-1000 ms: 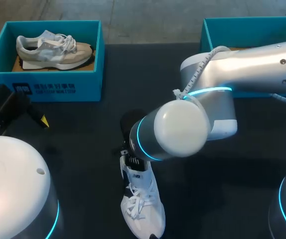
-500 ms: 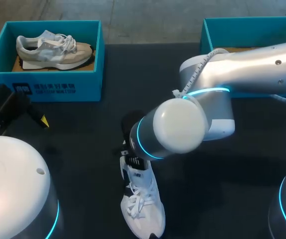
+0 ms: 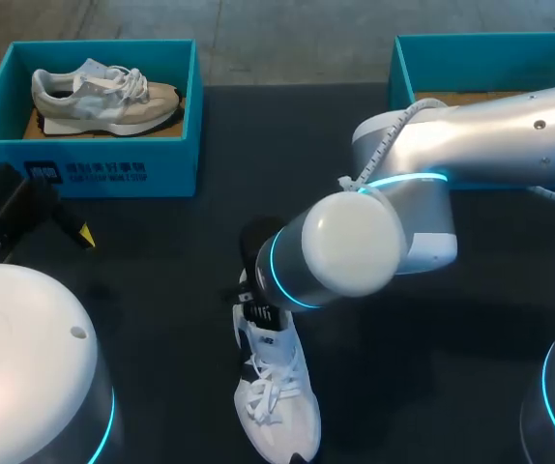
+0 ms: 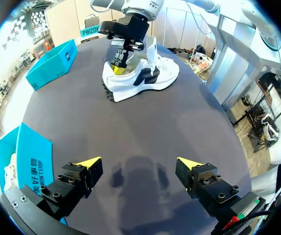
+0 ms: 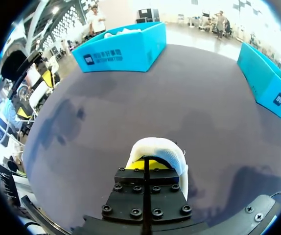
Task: Take the shoe out of the shoebox, open the shoe tongue, remove and reinsert the insole, then place the shoe into the shoebox
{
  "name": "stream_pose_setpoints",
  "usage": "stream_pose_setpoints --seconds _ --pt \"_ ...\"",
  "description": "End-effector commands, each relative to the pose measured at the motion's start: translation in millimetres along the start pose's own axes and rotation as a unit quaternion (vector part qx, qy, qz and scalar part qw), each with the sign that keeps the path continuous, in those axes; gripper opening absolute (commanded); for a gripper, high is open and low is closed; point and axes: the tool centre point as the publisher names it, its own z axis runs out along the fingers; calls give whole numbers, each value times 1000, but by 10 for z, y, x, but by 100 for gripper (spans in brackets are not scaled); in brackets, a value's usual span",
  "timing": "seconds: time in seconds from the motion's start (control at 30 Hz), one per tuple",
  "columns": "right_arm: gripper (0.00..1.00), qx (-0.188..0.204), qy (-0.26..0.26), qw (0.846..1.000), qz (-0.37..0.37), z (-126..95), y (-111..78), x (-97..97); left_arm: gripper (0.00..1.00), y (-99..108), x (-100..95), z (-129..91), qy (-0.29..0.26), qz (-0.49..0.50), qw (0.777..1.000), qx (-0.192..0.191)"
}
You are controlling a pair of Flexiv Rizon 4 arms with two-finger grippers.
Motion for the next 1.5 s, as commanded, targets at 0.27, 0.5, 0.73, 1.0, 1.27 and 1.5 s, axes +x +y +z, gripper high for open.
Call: stream_pose_setpoints --seconds 0.27,0.5,0.73,1.0,1.27,1.5 --pt "0 -2 12 1000 0 225 -61 -1 100 -2 9 -3 0 0 1000 -1" --pt "0 7 8 1000 -3 284 -117 1 100 -2 9 -3 0 0 1000 -1" --pt "0 -11 -8 1000 -5 106 -146 12 100 -2 9 -3 0 0 1000 -1" --pt "0 -57 -35 998 -12 -213 -111 38 100 -2 9 -3 0 0 1000 -1" --pt "0 -75 -41 996 -11 -196 -31 3 100 -2 9 -3 0 0 1000 -1" --pt "0 -80 -34 996 -15 -60 20 23 100 -2 9 -3 0 0 1000 -1"
